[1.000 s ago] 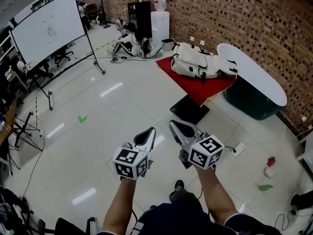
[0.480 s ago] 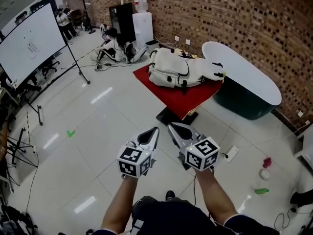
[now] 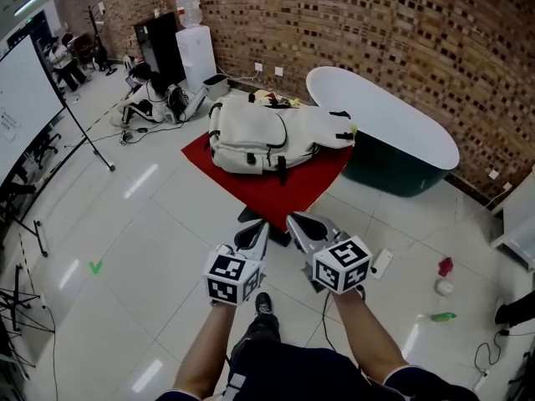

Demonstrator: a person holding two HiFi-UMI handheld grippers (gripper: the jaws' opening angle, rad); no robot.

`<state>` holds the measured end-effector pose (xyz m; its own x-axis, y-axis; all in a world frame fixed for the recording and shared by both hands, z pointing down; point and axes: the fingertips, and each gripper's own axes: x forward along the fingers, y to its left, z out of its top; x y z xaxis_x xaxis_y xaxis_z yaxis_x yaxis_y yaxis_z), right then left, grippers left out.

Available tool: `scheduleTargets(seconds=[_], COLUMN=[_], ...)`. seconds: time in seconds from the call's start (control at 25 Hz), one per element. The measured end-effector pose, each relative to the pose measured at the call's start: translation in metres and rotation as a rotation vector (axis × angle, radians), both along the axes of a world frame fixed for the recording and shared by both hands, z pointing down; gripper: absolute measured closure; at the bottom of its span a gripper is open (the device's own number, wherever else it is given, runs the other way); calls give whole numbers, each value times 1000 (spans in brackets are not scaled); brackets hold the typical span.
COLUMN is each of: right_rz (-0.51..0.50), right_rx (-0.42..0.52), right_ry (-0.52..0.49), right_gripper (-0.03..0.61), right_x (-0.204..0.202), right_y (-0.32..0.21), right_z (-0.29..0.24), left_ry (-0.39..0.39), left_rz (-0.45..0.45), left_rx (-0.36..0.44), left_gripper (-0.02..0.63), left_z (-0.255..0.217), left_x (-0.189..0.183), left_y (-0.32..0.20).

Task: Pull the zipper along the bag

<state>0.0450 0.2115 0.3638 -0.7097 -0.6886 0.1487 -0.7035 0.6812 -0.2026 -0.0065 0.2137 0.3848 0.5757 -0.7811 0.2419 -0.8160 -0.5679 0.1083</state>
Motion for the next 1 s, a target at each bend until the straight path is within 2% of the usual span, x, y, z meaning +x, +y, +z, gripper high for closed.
scheduleTargets(seconds=[0.08,0.28,0.52,0.76,1.0], right_rz=[35,107,137,106,23], right_rx=[-8,-55,-137,-193,-237], right_ry=[40,123,139,133,154], right_gripper=[575,574,574,574,574], right_x=[1,-4,-11,-10,-5], right_y=[-30,-103,-181,-236,-285], right_z=[8,42,76,102,138], left_ry=[-22,-2,-18,-45,-73], left_rz=[17,53,67,44,-47], left_rx=[3,-31,-101,-161,-192], left_gripper=[612,612,612,612,612], left_z=[7,32,63,90,108], left_x=[1,-6,-17,-16,-10], left_y=[-29,-96,-169,-218,-264])
